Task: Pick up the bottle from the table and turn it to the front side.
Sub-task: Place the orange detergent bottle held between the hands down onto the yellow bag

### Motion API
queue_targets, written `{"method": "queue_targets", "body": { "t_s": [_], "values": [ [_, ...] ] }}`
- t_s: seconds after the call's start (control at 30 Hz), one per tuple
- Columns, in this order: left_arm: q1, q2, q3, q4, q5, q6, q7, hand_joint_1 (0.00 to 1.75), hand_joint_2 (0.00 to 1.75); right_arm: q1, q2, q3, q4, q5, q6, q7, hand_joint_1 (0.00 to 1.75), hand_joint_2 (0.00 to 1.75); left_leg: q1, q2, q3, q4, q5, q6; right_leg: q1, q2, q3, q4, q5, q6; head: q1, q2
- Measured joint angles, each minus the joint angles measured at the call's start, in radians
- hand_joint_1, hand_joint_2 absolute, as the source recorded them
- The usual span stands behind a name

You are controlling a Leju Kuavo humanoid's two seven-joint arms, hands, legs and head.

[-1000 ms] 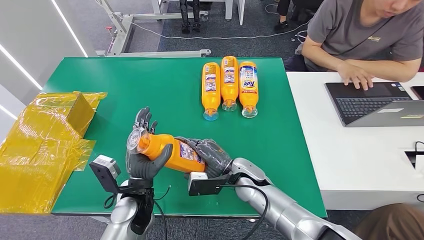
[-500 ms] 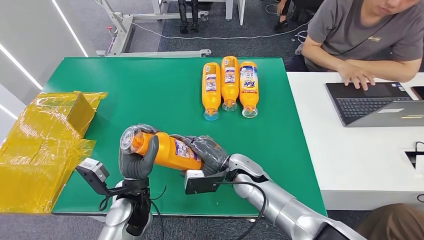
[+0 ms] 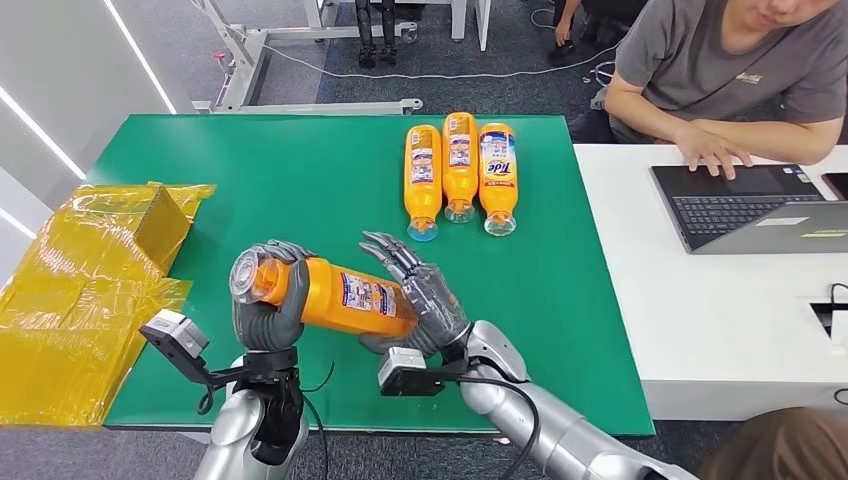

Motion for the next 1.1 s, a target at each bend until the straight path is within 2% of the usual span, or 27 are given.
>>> {"method": "queue_targets", "body": {
  "t_s": [0.07, 0.17, 0.27, 0.37, 0.47, 0.63, 0.73, 0.77, 0.87, 1.0, 1.1],
  "values": [
    [0.000, 0.001, 0.000, -0.001, -0.023, 0.053, 0.000, 1.75, 1.75, 0.016, 0.001, -0.008, -0.021, -0.058, -0.061, -0.016, 0.00, 1.75, 0.000, 0.000, 0.000, 0.000, 0.000, 0.000, 0.000, 0.000, 0.000, 0.000, 0.000, 0.000, 0.000, 0.000],
    [-0.002, 0.021, 0.000, -0.011, -0.116, 0.207, 0.000, 1.75, 1.75, 0.035, 0.001, -0.015, -0.068, -0.135, -0.134, -0.022, 0.00, 1.75, 0.000, 0.001, 0.000, 0.000, 0.000, 0.000, 0.000, 0.001, -0.001, 0.000, 0.000, 0.000, 0.000, 0.000],
    [-0.017, 0.081, -0.007, -0.019, -0.274, 0.389, 0.000, 1.75, 1.75, 0.063, 0.001, -0.024, -0.116, -0.145, -0.150, -0.024, 0.00, 1.75, 0.000, 0.002, 0.000, -0.001, 0.000, 0.000, 0.000, 0.002, -0.001, 0.000, 0.000, 0.000, 0.000, 0.000],
    [-0.021, 0.154, -0.005, -0.012, -0.482, 0.479, 0.006, 1.75, 1.75, 0.105, 0.003, -0.054, -0.169, -0.106, -0.153, -0.025, 0.00, 1.75, 0.001, 0.002, 0.000, -0.002, 0.000, 0.000, 0.001, 0.002, -0.001, 0.001, -0.001, -0.001, 0.000, 0.000],
    [-0.017, 0.199, 0.010, -0.001, -0.640, 0.490, 0.021, 1.75, 1.75, 0.145, 0.008, -0.093, -0.212, -0.075, -0.154, -0.025, 0.00, 1.75, 0.001, 0.002, 0.000, -0.002, 0.000, 0.000, 0.001, 0.001, -0.001, 0.001, -0.001, -0.002, 0.000, 0.000],
    [-0.016, 0.213, 0.016, 0.004, -0.658, 0.492, 0.024, 1.75, 1.75, 0.159, 0.010, -0.107, -0.227, -0.071, -0.154, -0.025, 0.00, 1.75, 0.000, 0.002, 0.000, -0.002, 0.000, 0.000, 0.001, 0.002, -0.001, 0.001, -0.001, -0.002, 0.000, 0.000],
    [-0.019, 0.257, 0.050, 0.012, -0.854, 0.492, 0.094, 1.75, 1.75, 0.214, 0.014, -0.162, -0.287, -0.042, -0.154, -0.025, 0.00, 1.75, 0.000, 0.001, 0.000, -0.002, 0.000, 0.000, 0.000, 0.001, -0.001, 0.001, -0.001, -0.002, 0.000, 0.000],
    [-0.026, 0.276, 0.062, 0.015, -0.940, 0.489, 0.128, 1.75, 1.75, 0.237, 0.016, -0.185, -0.312, -0.032, -0.154, -0.025, 0.00, 1.75, 0.000, 0.001, 0.000, -0.001, 0.000, 0.000, 0.000, 0.001, -0.001, 0.001, -0.001, -0.002, 0.000, 0.000],
    [-0.082, 0.361, 0.072, 0.034, -1.028, 0.447, 0.175, 1.75, 1.75, 0.291, 0.017, -0.239, -0.377, -0.039, -0.154, -0.025, 0.00, 1.75, 0.001, 0.001, 0.000, -0.001, 0.001, -0.001, 0.001, 0.001, -0.002, 0.001, -0.001, -0.002, 0.000, 0.000],
    [-0.222, 0.491, 0.058, 0.118, -1.081, 0.307, 0.183, 1.75, 1.75, 0.347, 0.017, -0.303, -0.480, -0.073, -0.154, -0.025, 0.00, 1.75, 0.001, 0.002, 0.000, -0.002, 0.002, -0.004, 0.001, 0.002, -0.004, 0.002, 0.000, -0.003, 0.000, 0.000],
    [-0.333, 0.565, 0.013, 0.217, -1.110, 0.208, 0.180, 1.75, 1.75, 0.372, 0.017, -0.336, -0.547, -0.081, -0.154, -0.025, 0.00, 1.75, 0.001, 0.003, 0.000, -0.002, 0.003, -0.004, 0.001, 0.002, -0.004, 0.003, 0.000, -0.003, 0.000, 0.000]
  ]
}}
